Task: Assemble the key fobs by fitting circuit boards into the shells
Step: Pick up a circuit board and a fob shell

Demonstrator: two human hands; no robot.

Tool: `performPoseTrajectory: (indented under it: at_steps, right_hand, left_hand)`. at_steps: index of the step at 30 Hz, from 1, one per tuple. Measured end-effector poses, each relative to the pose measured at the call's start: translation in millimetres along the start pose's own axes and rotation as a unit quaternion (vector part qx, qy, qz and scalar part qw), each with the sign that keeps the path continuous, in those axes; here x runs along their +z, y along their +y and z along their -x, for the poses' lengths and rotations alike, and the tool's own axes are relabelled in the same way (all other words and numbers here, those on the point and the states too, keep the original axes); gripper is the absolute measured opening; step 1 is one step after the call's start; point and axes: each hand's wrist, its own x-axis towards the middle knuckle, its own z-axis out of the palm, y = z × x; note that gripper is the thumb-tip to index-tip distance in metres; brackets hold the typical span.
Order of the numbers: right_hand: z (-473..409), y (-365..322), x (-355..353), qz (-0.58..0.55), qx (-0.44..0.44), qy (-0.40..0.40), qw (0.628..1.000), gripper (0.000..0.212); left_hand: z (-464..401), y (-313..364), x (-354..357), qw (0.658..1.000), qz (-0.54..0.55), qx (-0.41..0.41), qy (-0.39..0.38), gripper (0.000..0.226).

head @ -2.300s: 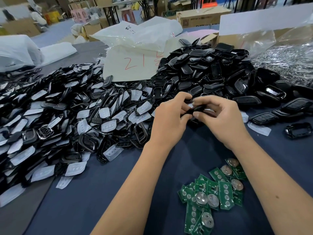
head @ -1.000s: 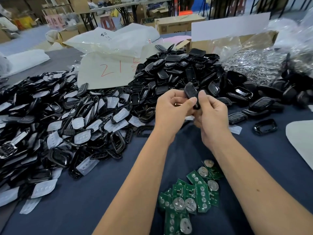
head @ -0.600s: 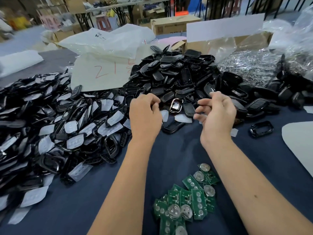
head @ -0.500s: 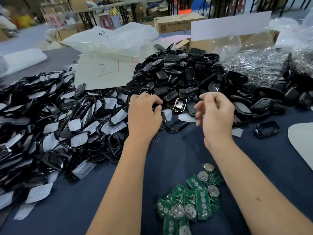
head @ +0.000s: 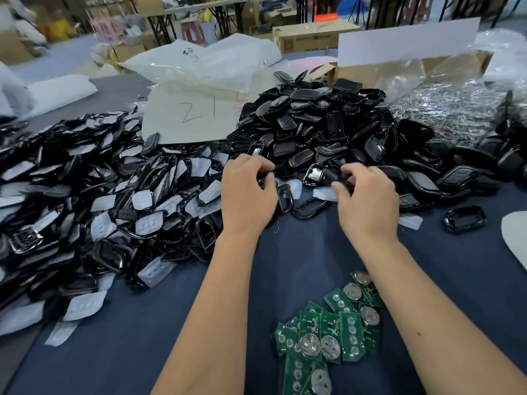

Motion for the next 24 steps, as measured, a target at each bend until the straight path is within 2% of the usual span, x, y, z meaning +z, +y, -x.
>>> performPoseTrajectory:
  at_steps: [2,5,8,10,12,13,15,17,19,22,24]
  right_hand:
    - [-1.9,2.1,-0.2,-0.033,0.021,0.022,0.999,0.023]
    - [-1.6,4.9,-2.1,-0.087,0.032,0.027,0.995,0.019]
    - [1.0,-2.8,-4.1,-0.188,-0.019,0.005,0.982,0.020]
    - [1.4,-5.1,0.2,-0.221,-0.035,-0.031,0.974,0.022]
    - [0.5,-2.7,6.0,-0.252,0.007,-0.022,0.967,0.023]
    - [-1.2,-0.7,7.9,-0.284,0.052,0.008,0.957,0.023]
    - [-5.6,3.6,6.4,-0.387,0.149,0.105,0.904,0.017]
    - [-9.4,5.8,1.7,-0.466,0.198,0.196,0.840,0.016]
    - [-9.1,6.0,1.6,-0.490,0.214,0.224,0.815,0.021]
    - [-4.3,4.3,4.2,-0.431,0.207,0.167,0.862,0.019]
    - [-4.5,3.5,0.7,-0.382,0.170,0.095,0.903,0.010]
  left_hand:
    - [8.1,2.9,0.2,0.999,0.013,0.034,0.002,0.013]
    - [22.7,8.2,1.5,0.994,0.098,0.048,-0.014,0.012]
    - [25.6,13.5,6.0,0.975,0.211,-0.029,-0.059,0.018]
    - [23.6,15.8,7.8,0.963,0.247,-0.066,-0.080,0.027]
    - [21.4,13.3,8.2,0.974,0.208,-0.052,-0.071,0.027]
    - [21.4,10.7,7.8,0.982,0.173,-0.037,-0.066,0.026]
    - [22.2,5.8,7.9,0.992,0.108,0.004,-0.064,0.023]
    - [21.6,4.4,10.4,0.995,0.040,0.064,-0.063,0.024]
    - [19.4,8.8,17.1,0.989,-0.020,0.115,-0.094,0.032]
    - [19.4,19.6,30.6,0.965,-0.116,0.153,-0.177,0.041]
    - [20.1,23.1,33.6,0.959,-0.138,0.157,-0.189,0.038]
